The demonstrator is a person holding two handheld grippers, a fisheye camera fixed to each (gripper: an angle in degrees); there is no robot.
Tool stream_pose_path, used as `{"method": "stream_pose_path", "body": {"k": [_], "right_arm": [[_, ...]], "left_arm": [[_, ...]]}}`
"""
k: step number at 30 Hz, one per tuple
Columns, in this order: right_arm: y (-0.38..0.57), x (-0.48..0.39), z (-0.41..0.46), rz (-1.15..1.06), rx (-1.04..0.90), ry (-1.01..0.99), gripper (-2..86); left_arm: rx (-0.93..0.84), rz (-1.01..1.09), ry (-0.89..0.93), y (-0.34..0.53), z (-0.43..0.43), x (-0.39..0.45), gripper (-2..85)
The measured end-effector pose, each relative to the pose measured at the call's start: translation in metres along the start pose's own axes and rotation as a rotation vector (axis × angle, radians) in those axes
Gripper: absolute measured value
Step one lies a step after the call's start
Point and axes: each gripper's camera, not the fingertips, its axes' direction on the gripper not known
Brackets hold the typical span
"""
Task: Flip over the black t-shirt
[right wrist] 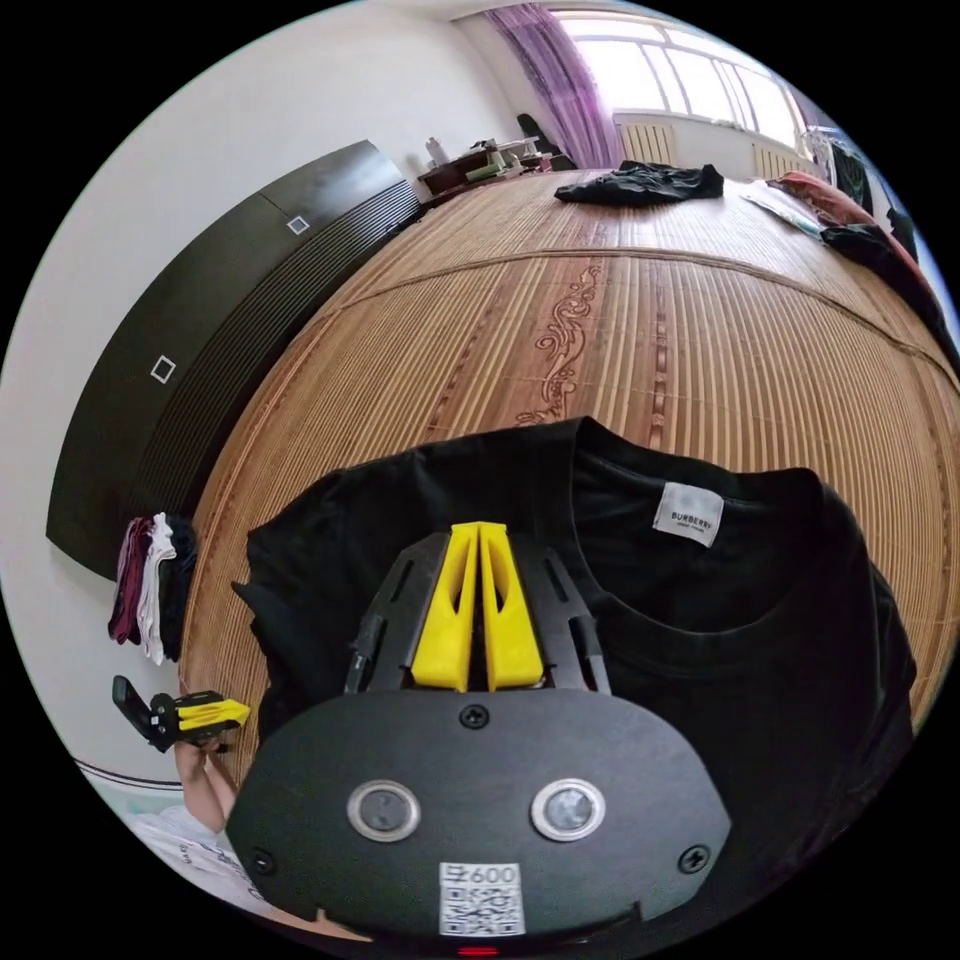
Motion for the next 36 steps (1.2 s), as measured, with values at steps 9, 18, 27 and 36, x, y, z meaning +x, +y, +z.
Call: {"method": "stream_pose_path", "body": {"k": [9,18,27,36], "right_arm": [[-0.001,-0.039,-0.032,0.049,0.141,0.012,-0.9],[0.008,-0.123,-0.068,-0.098,0.206,0.177,-0.8],[0.048,-0.143,-0.102,-0.325,-0.229,0.083,-0.8],[0.054,-0.091,-0.091,-0.086,-0.016,0.021,-0.8]], "left_arm": [[-0.002,0.030,-0.047,-0.001,0.016,-0.002,0.0],[-0.002,0.031,-0.037,0.004,0.030,-0.012,0.1],[0.001,0.054,-0.083,0.013,0.046,-0.008,0.1],[0.001,0.055,-0.086,0.021,0.063,-0.010,0.1]]}}
